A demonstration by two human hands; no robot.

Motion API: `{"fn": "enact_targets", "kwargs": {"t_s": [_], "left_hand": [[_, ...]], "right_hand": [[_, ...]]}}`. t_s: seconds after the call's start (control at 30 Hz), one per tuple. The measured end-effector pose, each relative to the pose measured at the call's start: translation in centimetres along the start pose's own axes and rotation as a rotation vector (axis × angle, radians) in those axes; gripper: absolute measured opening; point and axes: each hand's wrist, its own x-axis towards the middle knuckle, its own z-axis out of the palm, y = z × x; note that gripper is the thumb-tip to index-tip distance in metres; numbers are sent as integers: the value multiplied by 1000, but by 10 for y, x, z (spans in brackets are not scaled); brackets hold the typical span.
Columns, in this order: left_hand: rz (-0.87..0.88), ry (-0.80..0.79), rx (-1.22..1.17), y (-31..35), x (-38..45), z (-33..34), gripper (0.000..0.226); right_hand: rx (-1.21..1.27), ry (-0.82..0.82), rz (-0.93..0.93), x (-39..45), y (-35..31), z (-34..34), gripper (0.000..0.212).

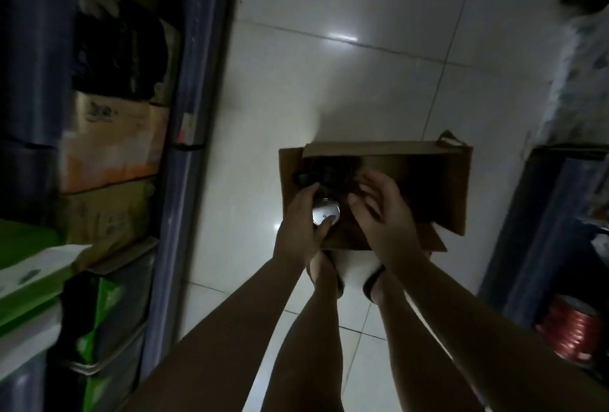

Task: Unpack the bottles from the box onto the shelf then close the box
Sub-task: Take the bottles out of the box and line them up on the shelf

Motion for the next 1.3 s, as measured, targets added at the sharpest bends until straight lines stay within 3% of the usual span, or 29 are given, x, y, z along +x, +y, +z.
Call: {"fn": "enact_targets", "kwargs": {"t_s": [0.13,0.33,0.43,0.53,0.63,0.8,1.07,1.3], "left_hand": [[-25,1,-24,-30,7,20,61],[-95,-26,-50,-60,15,38,80],[-188,-125,-97,-65,25,51,84],[-195,-287,-105,-63,37,65,68],[-210,-87,-134,-64,38,68,79],[-66,0,-101,-55,19,49,82],[177,96,-116,43,-40,-39,71],[507,83,-158,208,-115,-152,71]], "right_hand": [[-109,-21,-23,33,36,14,51],[-297,-29,-46,75,64,36,74],[-411,-24,-60,95,75,48,81],[-529,-48,-51,108,84,56,82],[-585,-19,-92,113,88,55,74],[-514,-28,-201,91,73,25,71],[-319,94,-313,-16,-23,-59,85],[-127,370,-566,-152,-197,-148,60]]}}
